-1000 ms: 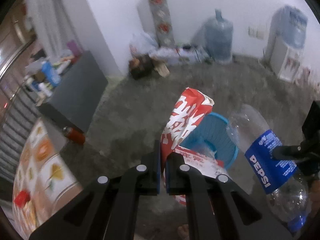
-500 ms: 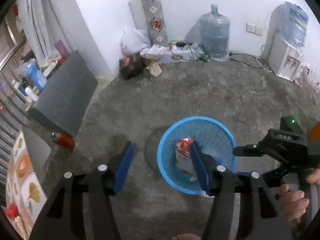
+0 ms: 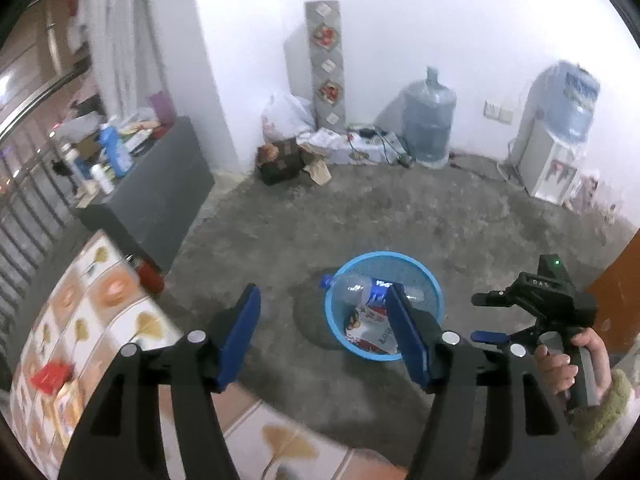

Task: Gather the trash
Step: 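Carry both items to the blue wastebasket and open both grippers over it, then move both grippers back to the table toward the blue medicine box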

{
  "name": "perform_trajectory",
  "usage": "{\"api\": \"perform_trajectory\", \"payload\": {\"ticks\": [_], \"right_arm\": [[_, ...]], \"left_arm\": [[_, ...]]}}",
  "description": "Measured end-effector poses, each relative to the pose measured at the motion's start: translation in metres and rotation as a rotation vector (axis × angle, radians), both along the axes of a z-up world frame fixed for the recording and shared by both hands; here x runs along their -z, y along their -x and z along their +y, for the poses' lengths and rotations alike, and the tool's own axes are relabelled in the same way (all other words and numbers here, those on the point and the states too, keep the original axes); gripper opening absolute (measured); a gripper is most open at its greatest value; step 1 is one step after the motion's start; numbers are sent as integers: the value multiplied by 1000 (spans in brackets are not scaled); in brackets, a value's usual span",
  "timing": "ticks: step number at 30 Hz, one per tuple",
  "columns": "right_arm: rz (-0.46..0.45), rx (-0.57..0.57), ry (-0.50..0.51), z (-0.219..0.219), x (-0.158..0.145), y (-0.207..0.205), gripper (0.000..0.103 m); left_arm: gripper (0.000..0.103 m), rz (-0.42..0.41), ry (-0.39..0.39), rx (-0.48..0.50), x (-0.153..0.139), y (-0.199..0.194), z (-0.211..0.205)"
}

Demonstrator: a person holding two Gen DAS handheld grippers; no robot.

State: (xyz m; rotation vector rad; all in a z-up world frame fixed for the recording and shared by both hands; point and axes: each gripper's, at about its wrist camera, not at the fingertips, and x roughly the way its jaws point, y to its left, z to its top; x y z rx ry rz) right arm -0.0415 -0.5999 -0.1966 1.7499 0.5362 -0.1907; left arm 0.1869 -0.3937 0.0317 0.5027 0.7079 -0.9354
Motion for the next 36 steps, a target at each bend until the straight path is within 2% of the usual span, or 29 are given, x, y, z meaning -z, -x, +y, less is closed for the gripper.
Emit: {"api": "perform_trajectory", "payload": {"ticks": [7, 10, 16, 22, 26, 29, 36], "right_arm": [[-50, -45, 79, 16, -36, 6, 75], [-67, -73, 113, 24, -48, 5, 77], [-101, -140, 175, 39, -78, -1, 78], [-130, -226, 267, 63, -108, -18, 80], [-109, -324, 399, 90, -128, -39, 83], [-95, -407, 451, 112, -136, -55, 83], [-137, -608, 614, 181, -173, -101, 83]], "left_arm": [[65, 8, 79, -88, -29, 12, 95], [68, 13, 133, -153, -37, 16, 145], [69, 33, 213, -326, -39, 26, 245], [69, 9, 293, -495, -44, 42, 340], [69, 10, 309, -587, -44, 51, 387], [69, 0, 339, -637, -43, 62, 412], [69, -20, 382, -734, -26, 83, 456]]}}
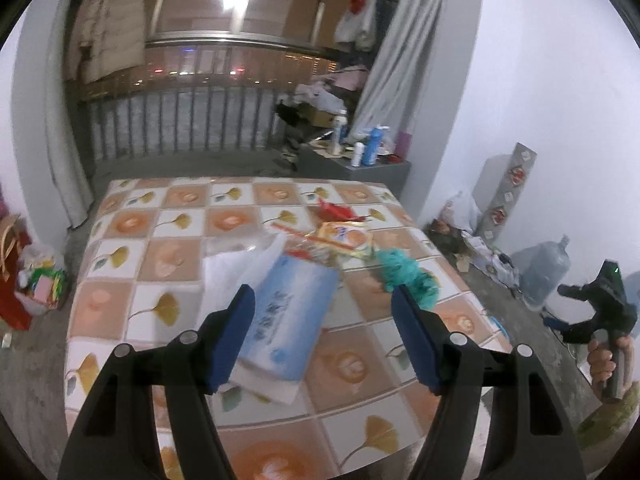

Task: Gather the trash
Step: 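Move both grippers back to the table toward the blue medicine box, then grasp the blue medicine box with the right gripper while the left gripper pinches the white sheet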

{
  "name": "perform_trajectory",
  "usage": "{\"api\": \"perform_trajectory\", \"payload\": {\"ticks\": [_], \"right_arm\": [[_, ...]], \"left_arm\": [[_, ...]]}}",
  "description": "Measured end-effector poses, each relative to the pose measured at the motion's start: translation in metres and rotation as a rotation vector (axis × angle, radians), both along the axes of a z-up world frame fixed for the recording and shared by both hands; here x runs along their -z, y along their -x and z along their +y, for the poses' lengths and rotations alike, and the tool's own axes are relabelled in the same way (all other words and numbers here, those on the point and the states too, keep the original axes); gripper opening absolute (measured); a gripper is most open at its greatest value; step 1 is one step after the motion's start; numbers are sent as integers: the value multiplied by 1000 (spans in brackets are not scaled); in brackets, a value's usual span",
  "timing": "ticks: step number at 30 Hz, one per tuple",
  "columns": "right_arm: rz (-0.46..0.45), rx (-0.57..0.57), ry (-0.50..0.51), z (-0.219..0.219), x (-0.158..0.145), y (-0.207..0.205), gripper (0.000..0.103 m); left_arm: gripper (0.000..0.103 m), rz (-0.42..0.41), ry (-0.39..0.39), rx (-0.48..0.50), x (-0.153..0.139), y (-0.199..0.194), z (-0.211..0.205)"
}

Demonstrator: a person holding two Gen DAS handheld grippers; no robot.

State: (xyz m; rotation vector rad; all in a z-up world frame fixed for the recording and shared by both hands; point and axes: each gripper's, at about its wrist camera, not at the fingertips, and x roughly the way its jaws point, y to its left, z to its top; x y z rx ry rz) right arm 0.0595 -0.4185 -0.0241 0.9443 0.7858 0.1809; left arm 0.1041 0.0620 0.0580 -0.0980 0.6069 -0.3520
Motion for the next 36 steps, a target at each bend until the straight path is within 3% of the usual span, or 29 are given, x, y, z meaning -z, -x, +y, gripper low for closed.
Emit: {"api": "perform_trajectory", "payload": {"ticks": [5, 10, 13, 17, 19, 22, 29, 31, 33, 36], "right_arm": [[-5, -163, 44, 61, -10, -35, 83], [9, -311, 25, 127, 0, -69, 83], [39, -392, -4, 170, 14, -92, 78], [76, -498, 3, 228, 28, -121, 69], [83, -527, 17, 248, 30, -131, 67], [93, -541, 37, 267, 32, -145, 62], [112, -546, 42, 291, 41, -159, 53], [117, -549, 28, 294, 43, -163, 50], [120, -548, 15, 296, 46, -163, 47], [129, -552, -11, 297, 47, -167, 35]], "left_arm": [[69, 15, 11, -34, 19, -1, 20], [69, 41, 45, -71, 41, -11, 38], [56, 31, 81, -58, 47, -12, 45], [50, -33, 152, 13, 49, -4, 53], [50, -75, 136, 21, 46, -1, 52], [50, -85, 37, -40, 48, -10, 53], [49, 78, 53, -120, 78, -54, 71], [36, 112, 101, -105, 85, -60, 73], [32, 145, 138, -76, 93, -64, 70], [13, 200, 168, -59, 103, -68, 66]]}}
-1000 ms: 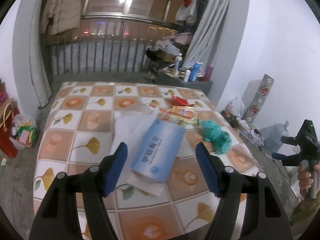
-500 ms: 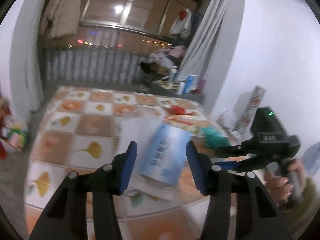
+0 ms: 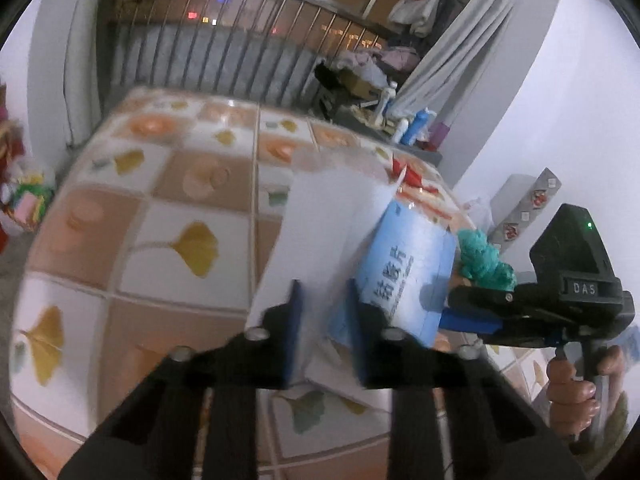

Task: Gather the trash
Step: 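Grasp the blue medicine box with the right gripper while the left gripper pinches the white sheet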

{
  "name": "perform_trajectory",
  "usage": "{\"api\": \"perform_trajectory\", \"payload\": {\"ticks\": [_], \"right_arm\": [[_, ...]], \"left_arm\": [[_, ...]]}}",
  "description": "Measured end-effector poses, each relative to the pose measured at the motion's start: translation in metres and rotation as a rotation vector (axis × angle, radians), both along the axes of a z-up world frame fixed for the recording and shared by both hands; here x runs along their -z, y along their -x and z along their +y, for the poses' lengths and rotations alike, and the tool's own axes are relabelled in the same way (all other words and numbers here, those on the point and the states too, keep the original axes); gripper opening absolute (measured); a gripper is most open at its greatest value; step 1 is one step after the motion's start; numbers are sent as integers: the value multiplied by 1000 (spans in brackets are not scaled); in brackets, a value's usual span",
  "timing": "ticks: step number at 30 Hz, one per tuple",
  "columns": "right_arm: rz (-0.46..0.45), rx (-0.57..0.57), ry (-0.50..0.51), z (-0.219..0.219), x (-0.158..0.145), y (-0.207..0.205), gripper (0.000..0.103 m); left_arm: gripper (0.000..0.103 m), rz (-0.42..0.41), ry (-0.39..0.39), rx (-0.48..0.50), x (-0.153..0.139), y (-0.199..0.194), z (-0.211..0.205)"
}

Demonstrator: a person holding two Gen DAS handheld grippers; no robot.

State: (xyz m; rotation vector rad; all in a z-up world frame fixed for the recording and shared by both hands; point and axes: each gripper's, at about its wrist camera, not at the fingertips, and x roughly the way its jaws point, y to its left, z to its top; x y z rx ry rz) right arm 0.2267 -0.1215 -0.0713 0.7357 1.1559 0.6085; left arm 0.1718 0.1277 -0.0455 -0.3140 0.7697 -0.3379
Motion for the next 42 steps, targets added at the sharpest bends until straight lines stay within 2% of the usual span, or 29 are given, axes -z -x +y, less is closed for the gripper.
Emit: {"api": "perform_trajectory", "payload": {"ticks": [2, 5, 12, 15, 16, 17, 18, 19, 20, 21, 22, 23, 27, 30, 32, 33, 34, 37, 42], "right_arm": [[8, -3, -10, 3, 1, -1, 20], [14, -13, -21, 3, -1, 0, 4], [-8, -6, -19, -23, -11, 17, 2], [-16, 7, -20, -32, -14, 20, 6], [-16, 12, -21, -32, -13, 18, 15], [-17, 19, -27, -33, -14, 17, 30], [-17, 27, -34, -33, -14, 15, 37], [-15, 40, -45, -34, -13, 13, 47], [-13, 43, -53, -35, -13, 11, 53], [-10, 44, -66, -34, -12, 8, 55], [-3, 47, -74, -33, -10, 5, 57], [3, 48, -77, -29, -8, 4, 58], [35, 41, -96, -20, 0, -6, 58], [42, 39, -106, -18, 2, -10, 58], [46, 43, -105, -20, 4, -12, 53], [49, 43, -104, -24, 6, -12, 47], [50, 45, -100, -25, 6, -11, 38], [47, 36, -104, -29, 6, -6, 18], [11, 47, -81, -50, -6, 17, 17]], "left_arm": [[4, 16, 20, 10, 3, 3, -3], [0, 9, 22, 34, 2, 10, -8], [0, 22, 43, 111, 0, 26, -23], [0, -15, 29, 114, -8, 34, -26], [0, -29, 25, 106, -10, 35, -26], [1, -40, 23, 93, -13, 35, -24], [1, -36, 21, 79, -13, 32, -22], [6, -24, 24, 71, -13, 28, -21], [19, -8, 35, 67, -12, 23, -19], [29, 9, 43, 61, -11, 17, -18], [48, 19, 43, 51, -9, 12, -17], [56, 34, 37, 30, -7, 7, -16], [64, 81, 38, 27, 1, -3, -21], [64, 79, 55, 66, 0, -3, -27], [64, 74, 62, 96, 0, -1, -30], [64, 73, 68, 107, 0, 1, -32], [64, 71, 72, 113, -1, 2, -33], [64, 54, 76, 142, -6, 12, -39], [64, 48, 122, 232, -13, 32, -55]]}}
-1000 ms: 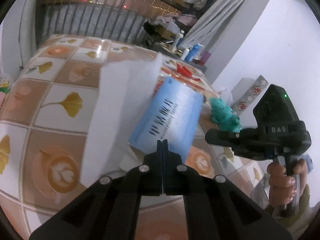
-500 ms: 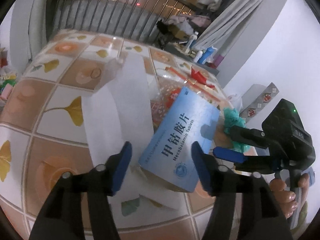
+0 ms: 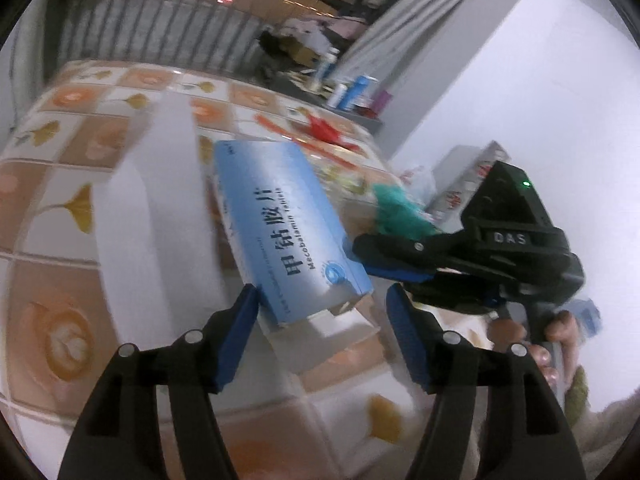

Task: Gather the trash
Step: 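Grasp the blue medicine box with the right gripper while the left gripper pinches the white sheet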

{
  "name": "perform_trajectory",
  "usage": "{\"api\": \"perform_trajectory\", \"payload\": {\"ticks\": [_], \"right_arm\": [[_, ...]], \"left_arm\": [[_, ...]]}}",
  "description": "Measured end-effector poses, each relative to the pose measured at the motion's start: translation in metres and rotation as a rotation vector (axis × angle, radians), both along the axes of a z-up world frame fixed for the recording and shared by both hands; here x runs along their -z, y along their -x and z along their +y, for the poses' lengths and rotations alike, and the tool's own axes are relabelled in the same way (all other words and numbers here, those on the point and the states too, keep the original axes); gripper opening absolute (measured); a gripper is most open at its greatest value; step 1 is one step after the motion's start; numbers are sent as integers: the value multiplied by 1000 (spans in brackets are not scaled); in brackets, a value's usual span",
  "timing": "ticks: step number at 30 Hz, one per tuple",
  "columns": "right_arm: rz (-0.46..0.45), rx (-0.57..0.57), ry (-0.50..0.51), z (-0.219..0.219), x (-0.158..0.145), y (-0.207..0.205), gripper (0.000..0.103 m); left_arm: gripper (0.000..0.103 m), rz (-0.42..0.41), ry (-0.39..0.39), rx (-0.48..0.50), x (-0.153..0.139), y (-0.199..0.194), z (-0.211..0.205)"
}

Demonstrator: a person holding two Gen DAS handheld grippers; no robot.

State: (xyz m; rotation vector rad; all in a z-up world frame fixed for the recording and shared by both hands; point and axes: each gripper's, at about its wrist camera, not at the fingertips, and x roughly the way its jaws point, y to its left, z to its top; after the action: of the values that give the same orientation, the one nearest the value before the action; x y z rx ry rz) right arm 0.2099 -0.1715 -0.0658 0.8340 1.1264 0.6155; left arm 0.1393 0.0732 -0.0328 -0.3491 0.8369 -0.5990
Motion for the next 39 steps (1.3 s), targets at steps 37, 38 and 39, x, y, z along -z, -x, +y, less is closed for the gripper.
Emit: {"api": "perform_trajectory", "payload": {"ticks": [37, 38, 39], "right_arm": [[-163, -58, 720, 35, -1, 48, 83], [-164, -63, 729, 38, -1, 48, 83], [-164, -70, 737, 41, -1, 47, 83]], "left_arm": [[57, -17, -339, -313, 23, -22, 42], [53, -22, -356, -323, 25, -22, 42], [51, -26, -367, -334, 28, -24, 41]]}}
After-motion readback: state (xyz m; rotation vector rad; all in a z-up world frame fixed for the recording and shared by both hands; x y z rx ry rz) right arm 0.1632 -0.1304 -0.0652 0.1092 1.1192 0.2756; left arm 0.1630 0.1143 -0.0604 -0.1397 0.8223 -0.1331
